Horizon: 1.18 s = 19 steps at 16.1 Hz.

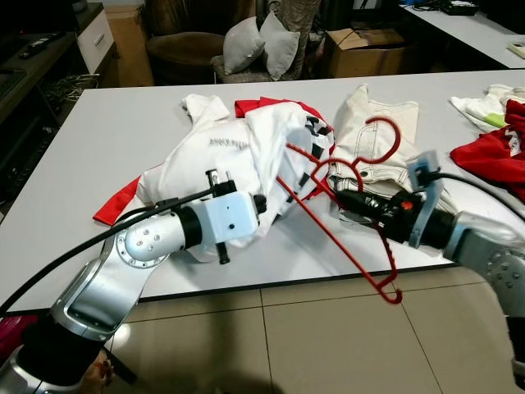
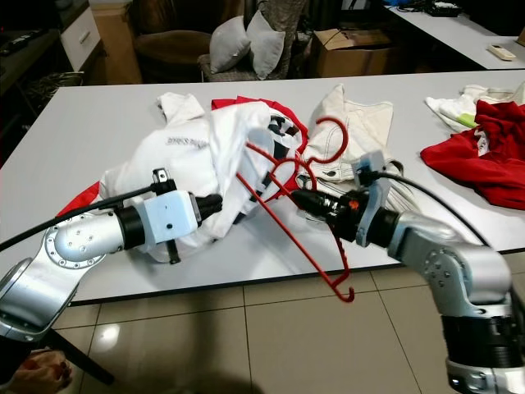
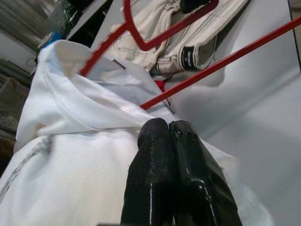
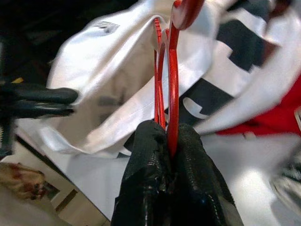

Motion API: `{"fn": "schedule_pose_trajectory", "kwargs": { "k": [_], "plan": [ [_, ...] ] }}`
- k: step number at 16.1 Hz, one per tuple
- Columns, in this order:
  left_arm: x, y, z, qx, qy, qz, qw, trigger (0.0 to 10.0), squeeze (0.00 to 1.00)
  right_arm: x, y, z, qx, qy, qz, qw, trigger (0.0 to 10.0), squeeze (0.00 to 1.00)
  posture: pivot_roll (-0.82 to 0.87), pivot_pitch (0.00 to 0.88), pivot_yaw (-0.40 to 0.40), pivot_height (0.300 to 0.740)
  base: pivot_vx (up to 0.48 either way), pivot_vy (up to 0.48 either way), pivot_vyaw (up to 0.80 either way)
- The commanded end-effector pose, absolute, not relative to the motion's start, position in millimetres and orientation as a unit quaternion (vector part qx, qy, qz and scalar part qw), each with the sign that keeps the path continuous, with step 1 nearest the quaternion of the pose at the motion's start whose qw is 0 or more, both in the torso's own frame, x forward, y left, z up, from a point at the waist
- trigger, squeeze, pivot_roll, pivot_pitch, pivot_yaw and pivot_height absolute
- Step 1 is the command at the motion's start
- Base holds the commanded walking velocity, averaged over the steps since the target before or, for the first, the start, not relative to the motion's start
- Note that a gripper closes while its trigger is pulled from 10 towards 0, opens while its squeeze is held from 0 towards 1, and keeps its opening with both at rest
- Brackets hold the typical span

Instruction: Hang hanger

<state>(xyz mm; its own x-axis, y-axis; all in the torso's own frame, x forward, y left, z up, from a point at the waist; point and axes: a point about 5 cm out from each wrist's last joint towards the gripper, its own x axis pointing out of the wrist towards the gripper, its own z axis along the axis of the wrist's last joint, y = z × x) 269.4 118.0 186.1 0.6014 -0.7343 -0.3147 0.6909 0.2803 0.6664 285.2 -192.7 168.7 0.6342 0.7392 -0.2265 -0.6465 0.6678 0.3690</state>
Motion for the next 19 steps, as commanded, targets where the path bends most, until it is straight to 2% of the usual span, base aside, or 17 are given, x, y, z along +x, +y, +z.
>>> {"fn": "schedule_pose_trajectory", "kwargs": {
  "k": [1, 3, 7, 13, 16, 19],
  "plan": [
    [274, 124, 183, 0.413, -0.009, -0.433, 0.802, 0.0, 0.00, 287, -195, 172, 0.119, 0.185, 0.376, 0.900, 10.0, 0.00, -0.18, 0.000, 0.015, 0.740, 0.000, 0.000, 0.00],
    [283, 133, 190, 0.425, -0.018, -0.388, 0.818, 0.0, 0.00, 281, -196, 165, 0.093, 0.212, 0.385, 0.893, 10.0, 0.00, -0.19, 0.000, 0.017, 0.740, 0.000, 0.000, 0.00],
    [297, 140, 216, 0.430, -0.073, -0.300, 0.848, 0.0, 0.00, 277, -203, 161, 0.076, 0.226, 0.367, 0.899, 10.0, 0.00, -0.19, 0.000, 0.013, 0.740, 0.000, 0.000, 0.00],
    [306, 155, 217, 0.469, -0.061, -0.233, 0.850, 0.0, 0.00, 256, -202, 189, 0.098, 0.153, 0.464, 0.867, 10.0, 0.00, -0.19, 0.000, 0.009, 0.740, 0.000, 0.000, 0.00],
    [312, 166, 225, 0.482, -0.066, -0.182, 0.854, 0.0, 0.00, 248, -204, 190, 0.095, 0.154, 0.481, 0.858, 10.0, 0.00, -0.19, 0.000, 0.006, 0.740, 0.000, 0.000, 0.00],
    [313, 168, 229, 0.490, -0.078, -0.161, 0.853, 0.0, 0.00, 242, -208, 177, 0.052, 0.204, 0.472, 0.856, 10.0, 0.00, -0.18, 0.000, -0.002, 0.740, 0.000, 0.000, 0.00]
  ]
}}
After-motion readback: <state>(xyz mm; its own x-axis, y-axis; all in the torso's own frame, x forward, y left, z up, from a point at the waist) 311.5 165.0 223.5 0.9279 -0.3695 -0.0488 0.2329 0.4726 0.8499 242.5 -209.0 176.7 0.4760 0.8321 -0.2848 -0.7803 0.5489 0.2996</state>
